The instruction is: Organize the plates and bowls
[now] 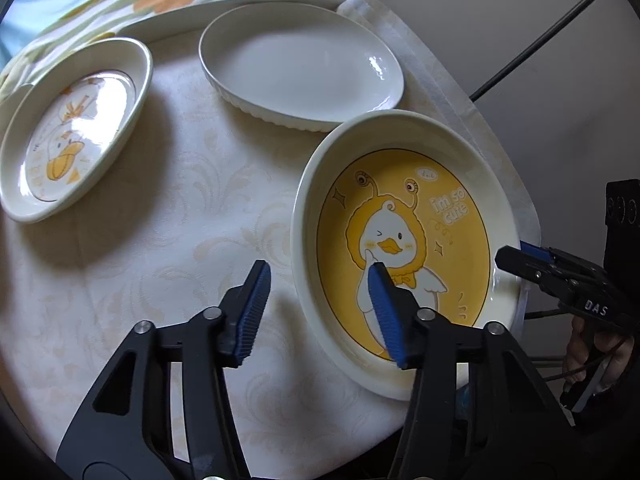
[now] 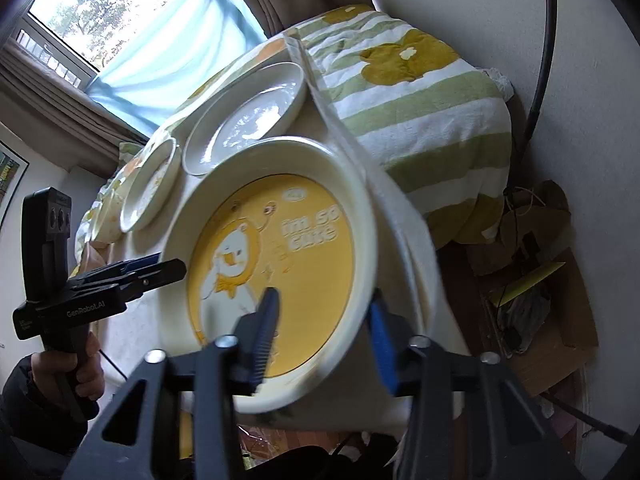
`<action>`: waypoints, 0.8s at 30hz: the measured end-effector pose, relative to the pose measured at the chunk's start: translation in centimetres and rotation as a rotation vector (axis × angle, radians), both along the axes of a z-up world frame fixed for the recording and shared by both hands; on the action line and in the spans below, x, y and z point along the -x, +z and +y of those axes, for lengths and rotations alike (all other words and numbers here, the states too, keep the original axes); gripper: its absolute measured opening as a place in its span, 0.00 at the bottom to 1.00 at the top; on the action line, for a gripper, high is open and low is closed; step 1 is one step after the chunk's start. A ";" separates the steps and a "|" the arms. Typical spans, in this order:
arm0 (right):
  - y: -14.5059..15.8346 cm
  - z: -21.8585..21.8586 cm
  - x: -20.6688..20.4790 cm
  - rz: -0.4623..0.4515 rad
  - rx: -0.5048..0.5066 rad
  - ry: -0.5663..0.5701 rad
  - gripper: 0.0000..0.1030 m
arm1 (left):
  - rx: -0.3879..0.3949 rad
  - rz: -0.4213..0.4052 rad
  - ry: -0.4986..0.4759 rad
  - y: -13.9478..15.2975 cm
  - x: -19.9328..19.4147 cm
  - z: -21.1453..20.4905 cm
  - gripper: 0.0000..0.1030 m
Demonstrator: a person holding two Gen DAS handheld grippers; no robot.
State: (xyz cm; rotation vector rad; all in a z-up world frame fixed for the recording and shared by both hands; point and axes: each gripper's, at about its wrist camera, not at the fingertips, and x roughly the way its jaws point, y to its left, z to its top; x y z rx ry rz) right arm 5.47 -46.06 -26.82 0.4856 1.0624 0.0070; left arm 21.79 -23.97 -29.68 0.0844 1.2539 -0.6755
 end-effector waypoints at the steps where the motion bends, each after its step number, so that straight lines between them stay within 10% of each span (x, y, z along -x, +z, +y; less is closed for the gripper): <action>1: -0.2 -0.2 -0.1 0.004 -0.002 -0.001 0.28 | 0.000 0.003 0.001 -0.2 -0.2 0.0 0.31; 5: -0.7 -0.7 -0.6 0.015 0.013 -0.006 0.17 | 0.002 0.028 -0.001 -0.9 -0.6 -0.3 0.18; 24: -0.1 -0.3 -0.7 -0.002 0.069 0.063 0.16 | -0.059 -0.069 -0.028 0.1 1.2 -1.1 0.17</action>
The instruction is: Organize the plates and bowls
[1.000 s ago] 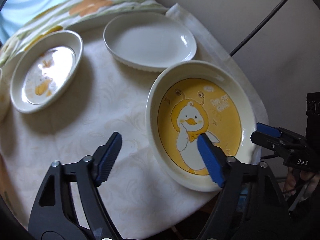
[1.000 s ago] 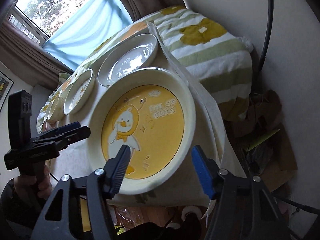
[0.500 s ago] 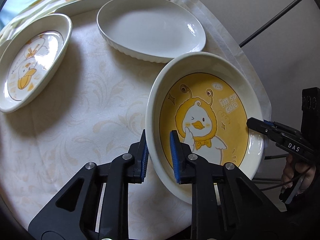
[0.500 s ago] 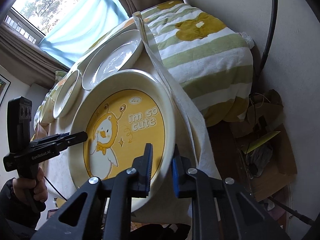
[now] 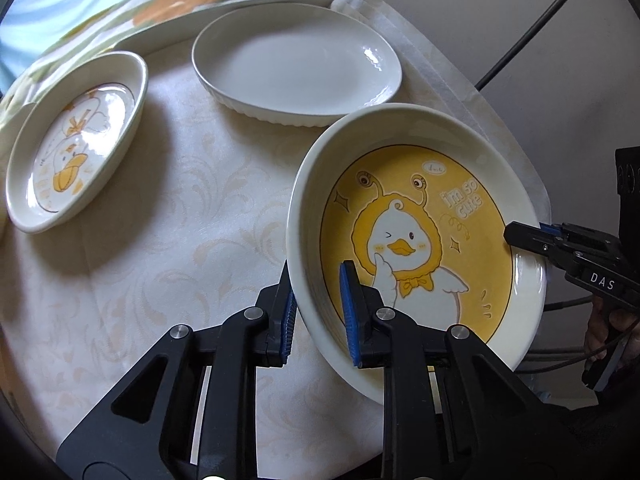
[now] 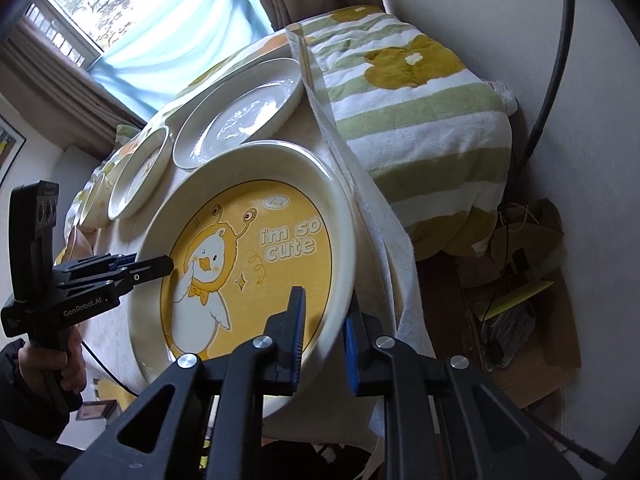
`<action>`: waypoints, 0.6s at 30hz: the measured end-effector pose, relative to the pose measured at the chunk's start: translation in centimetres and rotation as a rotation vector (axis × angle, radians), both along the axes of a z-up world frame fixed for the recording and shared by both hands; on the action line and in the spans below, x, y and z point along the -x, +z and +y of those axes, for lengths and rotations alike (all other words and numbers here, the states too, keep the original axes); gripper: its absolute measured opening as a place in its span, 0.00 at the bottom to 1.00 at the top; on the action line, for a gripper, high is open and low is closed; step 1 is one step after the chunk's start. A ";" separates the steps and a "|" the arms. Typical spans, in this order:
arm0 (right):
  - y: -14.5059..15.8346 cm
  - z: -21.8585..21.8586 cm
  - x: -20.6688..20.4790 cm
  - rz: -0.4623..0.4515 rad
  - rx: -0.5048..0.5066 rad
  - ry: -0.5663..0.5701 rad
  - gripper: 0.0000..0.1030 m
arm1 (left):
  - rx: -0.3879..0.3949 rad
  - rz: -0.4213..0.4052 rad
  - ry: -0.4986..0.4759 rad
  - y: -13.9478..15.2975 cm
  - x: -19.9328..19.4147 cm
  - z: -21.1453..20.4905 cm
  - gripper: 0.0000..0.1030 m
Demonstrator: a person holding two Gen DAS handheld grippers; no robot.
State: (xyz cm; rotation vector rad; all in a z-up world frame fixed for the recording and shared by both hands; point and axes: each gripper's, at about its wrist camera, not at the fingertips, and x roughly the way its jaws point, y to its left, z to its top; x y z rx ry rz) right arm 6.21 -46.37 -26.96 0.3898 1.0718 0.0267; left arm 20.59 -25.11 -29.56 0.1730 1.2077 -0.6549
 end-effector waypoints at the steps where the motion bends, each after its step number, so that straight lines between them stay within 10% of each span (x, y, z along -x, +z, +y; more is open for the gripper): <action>1: 0.1 0.0 0.0 -0.004 0.004 0.007 0.16 | 0.003 -0.007 0.004 0.3 0.2 0.2 0.17; 18: 6.7 9.2 -2.8 -0.110 0.035 0.251 0.16 | 0.066 -0.127 0.251 8.3 3.2 12.9 0.18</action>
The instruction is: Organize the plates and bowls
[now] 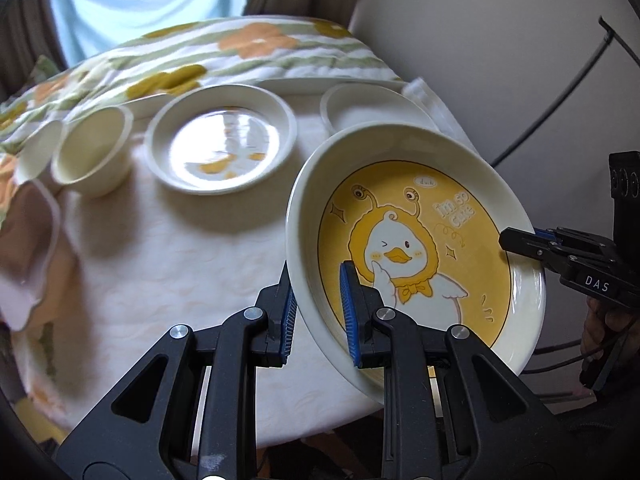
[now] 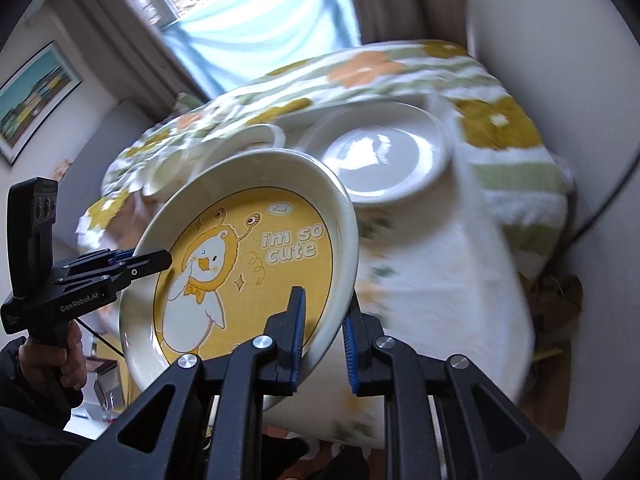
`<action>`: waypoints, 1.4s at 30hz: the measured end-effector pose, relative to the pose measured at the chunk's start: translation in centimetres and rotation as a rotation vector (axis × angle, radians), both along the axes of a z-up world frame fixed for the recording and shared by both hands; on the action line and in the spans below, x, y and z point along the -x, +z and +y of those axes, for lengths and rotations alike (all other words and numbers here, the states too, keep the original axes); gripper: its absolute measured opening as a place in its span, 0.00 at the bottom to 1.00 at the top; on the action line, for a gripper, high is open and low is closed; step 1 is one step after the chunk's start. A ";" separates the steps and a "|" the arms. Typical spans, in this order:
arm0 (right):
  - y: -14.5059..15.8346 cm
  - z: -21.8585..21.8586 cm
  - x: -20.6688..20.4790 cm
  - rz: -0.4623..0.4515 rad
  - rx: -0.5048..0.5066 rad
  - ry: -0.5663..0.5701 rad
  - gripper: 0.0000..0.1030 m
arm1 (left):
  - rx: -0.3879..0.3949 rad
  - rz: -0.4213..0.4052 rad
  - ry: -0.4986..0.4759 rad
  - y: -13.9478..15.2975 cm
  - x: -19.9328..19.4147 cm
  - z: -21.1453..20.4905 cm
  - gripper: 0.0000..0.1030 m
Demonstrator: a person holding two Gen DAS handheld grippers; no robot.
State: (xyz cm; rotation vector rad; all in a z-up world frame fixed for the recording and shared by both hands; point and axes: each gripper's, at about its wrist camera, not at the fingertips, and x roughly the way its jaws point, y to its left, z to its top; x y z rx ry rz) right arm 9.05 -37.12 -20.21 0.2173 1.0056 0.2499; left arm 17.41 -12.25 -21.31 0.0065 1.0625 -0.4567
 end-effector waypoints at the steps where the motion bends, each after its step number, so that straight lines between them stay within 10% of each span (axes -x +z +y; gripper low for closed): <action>1: 0.1 1.1 -0.3 -0.002 -0.002 0.016 0.16 | -0.003 -0.004 0.015 0.2 0.2 1.2 0.18; 18: -6.3 18.0 -3.6 0.109 -0.028 0.187 0.16 | -0.030 0.075 0.195 -5.9 0.4 18.7 0.18; 42: -8.8 20.9 -4.9 0.152 -0.004 0.152 0.16 | -0.041 0.093 0.211 -9.6 -0.4 20.5 0.18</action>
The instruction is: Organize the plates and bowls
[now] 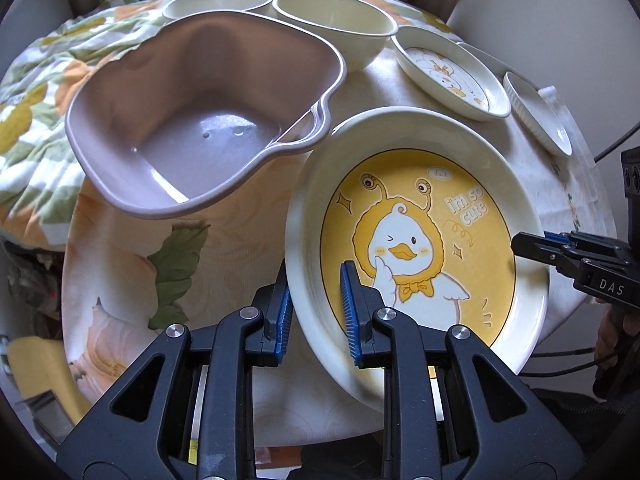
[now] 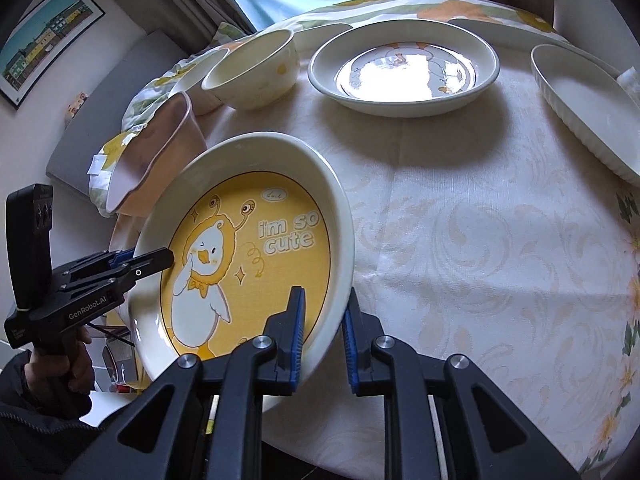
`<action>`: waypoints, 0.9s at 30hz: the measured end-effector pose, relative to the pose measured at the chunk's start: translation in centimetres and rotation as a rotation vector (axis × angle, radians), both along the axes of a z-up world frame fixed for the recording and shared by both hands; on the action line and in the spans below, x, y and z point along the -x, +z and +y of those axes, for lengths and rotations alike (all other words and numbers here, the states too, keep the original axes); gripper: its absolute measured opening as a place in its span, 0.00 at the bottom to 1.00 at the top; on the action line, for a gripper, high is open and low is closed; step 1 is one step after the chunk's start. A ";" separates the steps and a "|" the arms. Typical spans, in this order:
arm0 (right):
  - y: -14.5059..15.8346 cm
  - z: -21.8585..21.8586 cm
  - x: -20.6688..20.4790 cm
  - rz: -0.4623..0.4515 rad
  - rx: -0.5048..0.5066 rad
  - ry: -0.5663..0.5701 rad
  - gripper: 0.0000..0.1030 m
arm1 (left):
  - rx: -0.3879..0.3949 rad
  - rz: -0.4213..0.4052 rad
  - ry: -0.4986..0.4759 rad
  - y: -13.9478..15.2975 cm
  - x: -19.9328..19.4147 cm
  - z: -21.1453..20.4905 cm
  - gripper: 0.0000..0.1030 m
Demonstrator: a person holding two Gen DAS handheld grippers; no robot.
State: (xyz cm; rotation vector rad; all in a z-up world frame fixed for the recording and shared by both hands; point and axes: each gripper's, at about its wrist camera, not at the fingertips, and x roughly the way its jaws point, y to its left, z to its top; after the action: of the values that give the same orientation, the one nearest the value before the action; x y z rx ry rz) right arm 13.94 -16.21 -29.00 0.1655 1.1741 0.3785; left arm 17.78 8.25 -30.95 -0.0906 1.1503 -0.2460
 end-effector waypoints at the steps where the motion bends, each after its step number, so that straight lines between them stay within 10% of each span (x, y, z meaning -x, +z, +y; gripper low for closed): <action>1: 0.0 -0.1 -0.1 0.005 -0.005 -0.004 0.16 | 0.000 0.004 0.003 -0.1 0.0 0.0 0.18; 6: -0.1 0.0 -0.1 0.009 -0.009 -0.009 0.36 | -0.016 0.017 0.006 -0.1 0.2 -0.7 0.32; 9: -0.2 0.1 -0.2 0.021 -0.020 0.005 0.51 | -0.035 -0.003 0.018 0.0 0.7 -1.3 0.76; 16: 1.6 -0.8 0.0 -0.018 -0.029 0.013 0.51 | -0.064 -0.013 0.051 1.3 1.8 -2.0 0.78; 24: 9.0 -7.8 1.4 -0.182 -0.065 -0.063 0.52 | -0.098 -0.197 -0.006 10.4 2.3 -7.1 0.78; 27: 11.6 -11.3 2.2 -0.264 -0.068 -0.110 0.96 | -0.095 -0.294 -0.044 14.3 1.4 -10.6 0.96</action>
State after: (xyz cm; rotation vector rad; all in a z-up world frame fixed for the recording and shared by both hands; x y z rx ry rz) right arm 11.70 -27.47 -17.42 0.2310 0.8886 0.3323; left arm 16.41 -2.37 -16.69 0.0535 0.8704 -0.2345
